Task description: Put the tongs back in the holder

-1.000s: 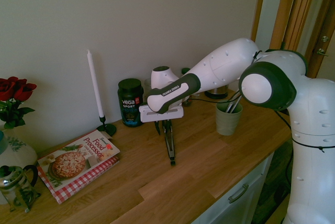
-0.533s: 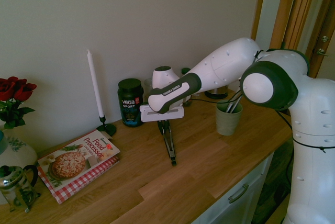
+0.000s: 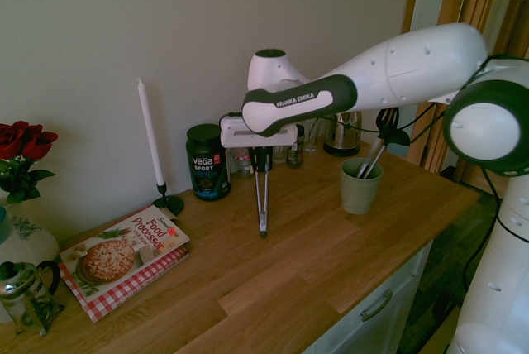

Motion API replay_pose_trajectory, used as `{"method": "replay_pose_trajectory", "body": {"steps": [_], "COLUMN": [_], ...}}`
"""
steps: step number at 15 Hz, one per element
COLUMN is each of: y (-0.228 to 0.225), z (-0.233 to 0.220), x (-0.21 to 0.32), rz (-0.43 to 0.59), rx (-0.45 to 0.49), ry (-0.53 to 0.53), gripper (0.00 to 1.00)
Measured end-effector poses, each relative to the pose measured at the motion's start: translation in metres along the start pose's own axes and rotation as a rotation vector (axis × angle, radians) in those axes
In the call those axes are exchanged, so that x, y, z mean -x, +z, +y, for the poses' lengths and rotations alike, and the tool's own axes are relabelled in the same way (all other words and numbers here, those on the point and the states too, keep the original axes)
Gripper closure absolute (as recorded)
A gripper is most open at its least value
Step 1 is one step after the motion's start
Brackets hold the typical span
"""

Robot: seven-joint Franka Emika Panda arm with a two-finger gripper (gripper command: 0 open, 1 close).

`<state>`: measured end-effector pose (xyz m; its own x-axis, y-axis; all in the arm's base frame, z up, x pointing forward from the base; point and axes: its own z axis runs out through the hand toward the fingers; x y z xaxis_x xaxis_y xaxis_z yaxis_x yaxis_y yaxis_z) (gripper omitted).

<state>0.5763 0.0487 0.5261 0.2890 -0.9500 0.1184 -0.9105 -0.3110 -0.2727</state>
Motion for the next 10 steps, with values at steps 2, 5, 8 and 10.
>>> {"method": "replay_pose_trajectory", "body": {"steps": [2,5,8,10], "y": [-0.036,-0.104,-0.185,-0.219], "z": [0.001,0.009,0.036,0.059], "x": [0.017,0.027,0.000,-0.035], "rz": [0.019,0.115,0.224,0.257], "rx": [-0.031,-0.031,0.058,0.117], "ry": [-0.026,-0.069,-0.018,0.039], "gripper": [1.00,1.00,1.00,1.00]}}
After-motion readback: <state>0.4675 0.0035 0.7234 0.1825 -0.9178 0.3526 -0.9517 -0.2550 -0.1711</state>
